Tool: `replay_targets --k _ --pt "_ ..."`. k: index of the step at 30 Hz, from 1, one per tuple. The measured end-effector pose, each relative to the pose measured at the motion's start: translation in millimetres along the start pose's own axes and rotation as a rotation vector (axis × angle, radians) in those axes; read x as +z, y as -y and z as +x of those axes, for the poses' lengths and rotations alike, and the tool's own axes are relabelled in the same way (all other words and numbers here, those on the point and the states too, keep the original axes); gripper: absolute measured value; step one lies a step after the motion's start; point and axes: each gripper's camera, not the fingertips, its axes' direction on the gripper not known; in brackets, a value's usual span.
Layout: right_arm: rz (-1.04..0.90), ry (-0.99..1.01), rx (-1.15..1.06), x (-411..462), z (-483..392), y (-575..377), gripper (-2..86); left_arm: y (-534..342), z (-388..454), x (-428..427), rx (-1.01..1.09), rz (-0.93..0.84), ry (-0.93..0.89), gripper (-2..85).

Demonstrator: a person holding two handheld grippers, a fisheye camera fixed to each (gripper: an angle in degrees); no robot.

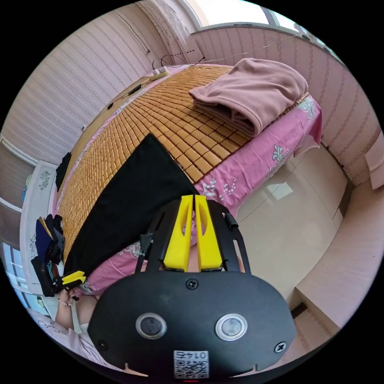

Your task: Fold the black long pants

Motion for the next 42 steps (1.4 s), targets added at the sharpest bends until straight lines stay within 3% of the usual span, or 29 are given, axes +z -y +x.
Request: replay_targets --k 3,7,9,13,17,23,28,32,35,42 --pt "-0.046 -0.142 -0.072 23 -20 -1 1.5 -14 -7 2 -0.039 0.04 -0.002 5.4" --pt "-0.068 -0.598 -0.256 36 -71 -12 -0.6 -36 -9 0 -0.058 0.052 -0.033 5.1" --pt "-0.065 -0.667 -0.361 40 -100 -19 -0.8 -49 -4 2 -0.042 0.065 -0.016 5.1" --pt "-0.003 -0.477 -0.689 43 -207 -43 -0.9 -77 7 -2 -0.054 0.134 -0.003 5.1" --pt "-0.107 -0.117 -1.033 81 -342 -81 -0.9 -98 9 -18 -0.105 0.27 -0.029 5.0" --pt "-0.166 0.243 -1.455 118 -523 -158 0.6 -132 -7 -31 -0.096 0.358 -0.043 5.1" --pt "-0.169 0.263 -1.716 142 -627 -204 5.7 -176 -19 -80 -0.021 0.429 -0.043 6.3" --pt "-0.327 0.362 -1.794 173 -682 -228 9.9 -263 -67 -131 -0.208 0.435 0.216 6.9" --pt "-0.376 0.314 -1.856 201 -713 -256 14.0 -326 -110 -150 -0.387 0.409 0.332 8.2" --pt "-0.32 0.314 -1.911 224 -793 -299 14.6 -392 -139 -160 -0.419 0.453 0.395 15.7"
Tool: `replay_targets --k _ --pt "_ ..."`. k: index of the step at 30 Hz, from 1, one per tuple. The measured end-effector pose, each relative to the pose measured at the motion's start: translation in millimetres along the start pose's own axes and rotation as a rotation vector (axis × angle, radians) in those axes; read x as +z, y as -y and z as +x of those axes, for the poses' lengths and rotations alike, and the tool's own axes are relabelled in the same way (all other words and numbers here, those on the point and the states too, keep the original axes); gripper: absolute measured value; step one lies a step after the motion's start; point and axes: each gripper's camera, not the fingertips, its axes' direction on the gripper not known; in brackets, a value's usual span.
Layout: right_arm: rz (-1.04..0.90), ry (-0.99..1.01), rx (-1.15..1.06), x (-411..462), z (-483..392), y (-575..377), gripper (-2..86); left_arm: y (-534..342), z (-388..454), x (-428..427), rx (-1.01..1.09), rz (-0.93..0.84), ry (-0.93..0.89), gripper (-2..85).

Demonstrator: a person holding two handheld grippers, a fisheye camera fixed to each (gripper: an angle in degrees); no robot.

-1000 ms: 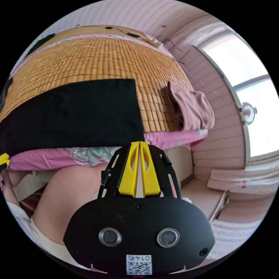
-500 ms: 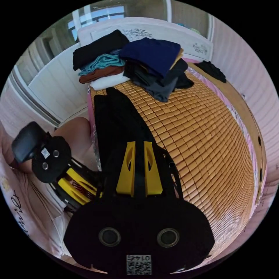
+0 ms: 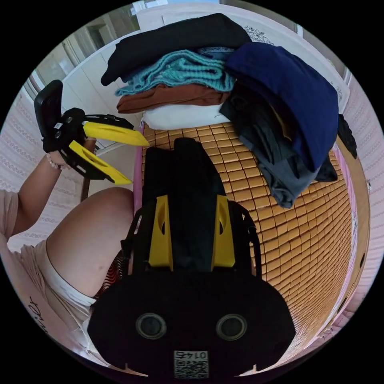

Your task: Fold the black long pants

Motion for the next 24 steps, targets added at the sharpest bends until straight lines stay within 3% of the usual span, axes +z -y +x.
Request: replay_targets --k 3,5,10,12,14,16,20,24 --pt "-0.099 -0.044 -0.049 23 5 28 8.9 -9 -14 6 0.011 0.021 0.004 19.8" --pt "-0.086 0.049 -0.095 18 14 36 3.4 -10 -22 12 0.025 0.029 -0.002 21.0" --pt "0.025 0.299 -0.264 -19 35 37 0.9 3 -23 17 0.119 0.037 0.003 21.6" --pt "0.045 0.405 -0.298 -28 47 41 0.6 9 -21 14 0.158 0.086 -0.013 19.3" --pt "0.058 0.517 -0.317 -32 62 50 0.4 17 -23 14 0.164 0.084 -0.079 6.3" --pt "0.053 0.467 -0.27 -28 74 61 0.3 28 -31 22 0.058 -0.069 -0.143 1.7" --pt "-0.008 0.37 -0.07 8 102 87 0.0 34 -44 35 -0.127 -0.276 -0.157 0.6" --pt "-0.054 0.208 0.015 33 108 99 -0.2 42 -60 54 -0.26 -0.311 -0.144 0.9"
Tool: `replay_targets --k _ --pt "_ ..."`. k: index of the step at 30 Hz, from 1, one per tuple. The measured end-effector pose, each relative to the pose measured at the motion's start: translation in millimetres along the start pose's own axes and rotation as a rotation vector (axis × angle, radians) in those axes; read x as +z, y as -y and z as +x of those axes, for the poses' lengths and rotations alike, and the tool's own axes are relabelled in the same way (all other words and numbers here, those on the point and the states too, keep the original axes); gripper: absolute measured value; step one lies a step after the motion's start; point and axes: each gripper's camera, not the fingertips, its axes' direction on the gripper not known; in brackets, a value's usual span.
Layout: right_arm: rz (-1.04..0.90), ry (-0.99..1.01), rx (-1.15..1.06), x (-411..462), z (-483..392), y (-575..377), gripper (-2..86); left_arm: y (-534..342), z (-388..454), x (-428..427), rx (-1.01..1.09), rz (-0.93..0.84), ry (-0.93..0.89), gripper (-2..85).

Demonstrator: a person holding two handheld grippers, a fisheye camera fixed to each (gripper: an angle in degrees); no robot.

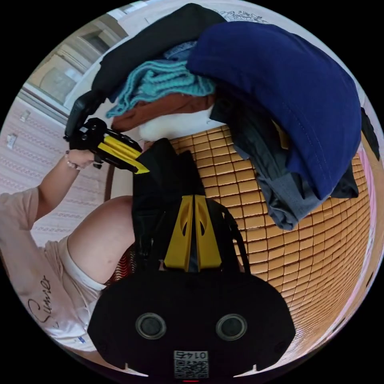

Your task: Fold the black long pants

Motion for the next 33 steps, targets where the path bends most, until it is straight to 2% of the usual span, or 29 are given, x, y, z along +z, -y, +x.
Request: replay_targets --k 4,6,8,11,13,15,18,20,23,25,27,28,30,33 --pt "-0.062 -0.077 0.089 10 13 8 -0.5 12 -2 11 -0.053 -0.054 0.007 2.0" --pt "-0.05 -0.136 0.1 3 16 0 -0.6 15 8 17 -0.042 -0.11 0.085 4.0" --pt "0.017 -0.198 0.122 -22 19 -30 -0.8 14 25 16 -0.018 -0.13 0.243 5.1" --pt "0.062 -0.329 0.163 -58 16 -95 -0.8 3 49 -1 -0.007 -0.065 0.4 2.9" --pt "0.03 -0.38 0.23 -72 18 -141 -0.7 -8 76 -11 0.055 -0.013 0.431 0.8" --pt "-0.043 -0.391 0.333 -78 21 -186 -0.5 -16 113 -14 0.152 0.047 0.389 -0.4" --pt "-0.14 -0.338 0.485 -72 21 -242 -0.4 -15 188 2 0.363 0.111 0.165 -0.8" --pt "-0.153 -0.295 0.51 -64 14 -254 -0.4 0 257 40 0.539 0.05 -0.053 -0.9" --pt "-0.164 -0.311 0.457 -55 10 -237 -0.4 21 332 90 0.644 -0.018 -0.096 -1.0" --pt "-0.184 -0.358 0.427 -53 12 -223 -0.4 36 356 115 0.618 -0.041 -0.102 -1.0" --pt "-0.262 -0.408 0.423 -46 21 -213 -0.5 49 369 135 0.588 -0.09 -0.158 -1.0" --pt "-0.37 -0.393 0.413 -34 30 -210 -0.5 53 374 144 0.58 -0.079 -0.146 -1.0" --pt "-0.377 -0.402 0.408 -35 35 -209 -0.6 55 379 161 0.571 -0.101 -0.079 -1.0" --pt "-0.416 -0.381 0.395 -41 42 -211 -0.8 50 381 166 0.608 -0.057 -0.117 -1.0"
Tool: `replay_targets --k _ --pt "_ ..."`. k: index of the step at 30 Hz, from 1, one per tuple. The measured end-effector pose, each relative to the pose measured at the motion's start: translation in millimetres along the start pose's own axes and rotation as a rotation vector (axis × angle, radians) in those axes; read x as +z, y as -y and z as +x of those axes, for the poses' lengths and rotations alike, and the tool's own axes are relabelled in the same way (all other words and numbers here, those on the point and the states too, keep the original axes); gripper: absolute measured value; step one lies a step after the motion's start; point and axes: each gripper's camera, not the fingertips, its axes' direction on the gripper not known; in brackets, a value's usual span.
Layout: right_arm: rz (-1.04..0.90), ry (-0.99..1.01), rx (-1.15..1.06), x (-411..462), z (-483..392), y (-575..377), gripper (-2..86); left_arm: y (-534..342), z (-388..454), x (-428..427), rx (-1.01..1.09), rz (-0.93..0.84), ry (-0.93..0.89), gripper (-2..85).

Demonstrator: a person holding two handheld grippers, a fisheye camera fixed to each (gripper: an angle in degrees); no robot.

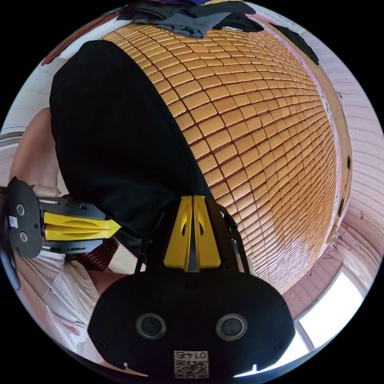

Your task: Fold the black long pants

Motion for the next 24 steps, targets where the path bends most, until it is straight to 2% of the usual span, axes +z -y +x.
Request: replay_targets --k 3,7,12,16,21,24 --pt "-0.054 0.07 -0.042 0 18 0 -0.9 5 5 -1 0.015 -0.037 -0.008 -1.0" --pt "-0.132 0.106 -0.127 1 32 -4 -1.0 24 23 -5 0.057 0.037 -0.049 -1.0" --pt "-0.219 0.064 -0.155 4 38 -16 -1.0 39 40 31 0.114 -0.081 -0.025 -1.0" --pt "-0.249 0.074 -0.131 7 50 -38 -0.9 58 62 40 0.217 -0.195 0.061 -1.0" --pt "-0.148 0.044 -0.08 6 60 -89 -0.9 62 86 46 0.324 -0.219 0.168 -1.0" --pt "0.047 0.121 0.016 5 80 -142 -1.0 63 85 43 0.236 -0.177 0.157 -1.0"
